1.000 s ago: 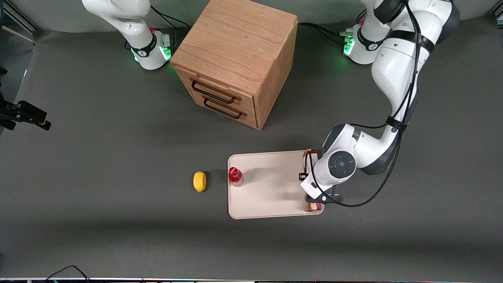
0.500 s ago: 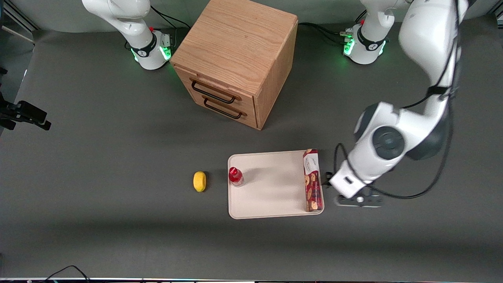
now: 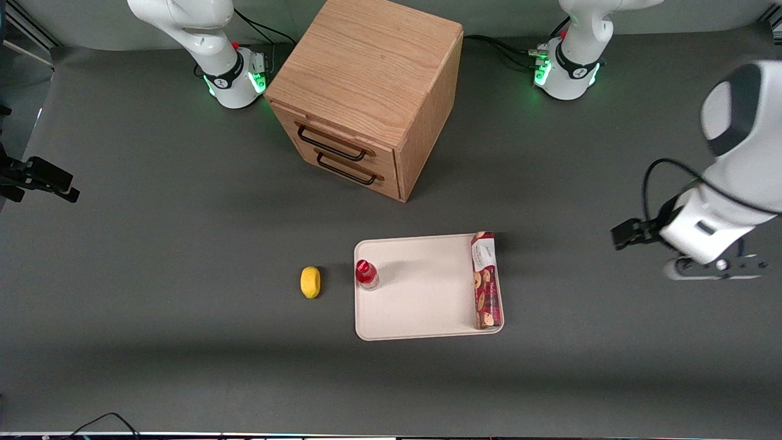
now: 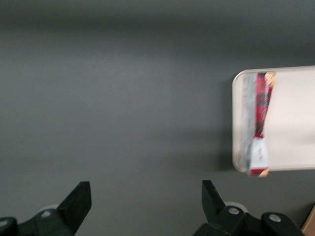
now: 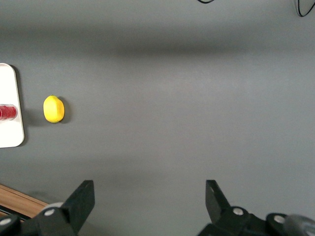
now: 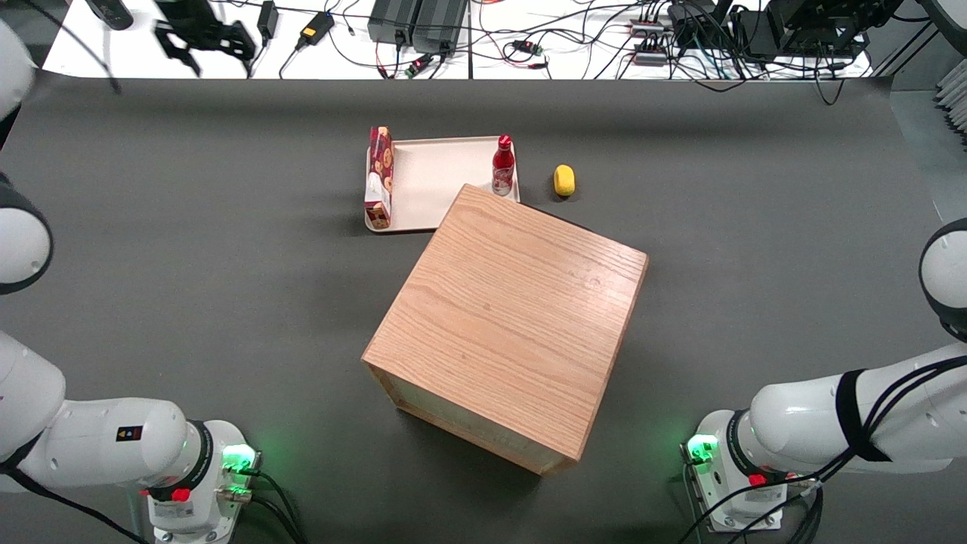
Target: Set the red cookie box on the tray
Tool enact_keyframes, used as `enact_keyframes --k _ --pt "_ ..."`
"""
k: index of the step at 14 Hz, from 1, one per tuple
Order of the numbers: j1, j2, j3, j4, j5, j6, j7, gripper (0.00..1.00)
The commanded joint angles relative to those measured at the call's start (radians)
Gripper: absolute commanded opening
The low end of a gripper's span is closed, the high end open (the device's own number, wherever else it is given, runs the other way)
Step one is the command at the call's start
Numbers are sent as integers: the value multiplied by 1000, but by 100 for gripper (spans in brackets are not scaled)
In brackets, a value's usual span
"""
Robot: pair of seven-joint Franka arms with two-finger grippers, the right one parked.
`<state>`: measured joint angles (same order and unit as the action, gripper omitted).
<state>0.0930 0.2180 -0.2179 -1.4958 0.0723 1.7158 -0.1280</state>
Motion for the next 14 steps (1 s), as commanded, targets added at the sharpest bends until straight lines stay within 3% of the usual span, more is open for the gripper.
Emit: enact_keyframes --k 1,3,6,14 --pt "33 -126 8 -63 -19 -63 71 100" --pt "60 -205 8 -98 -25 -84 93 100" --pt "97 -282 11 -147 -104 -88 108 100" --pt "91 -293 20 -146 -97 -90 143 100"
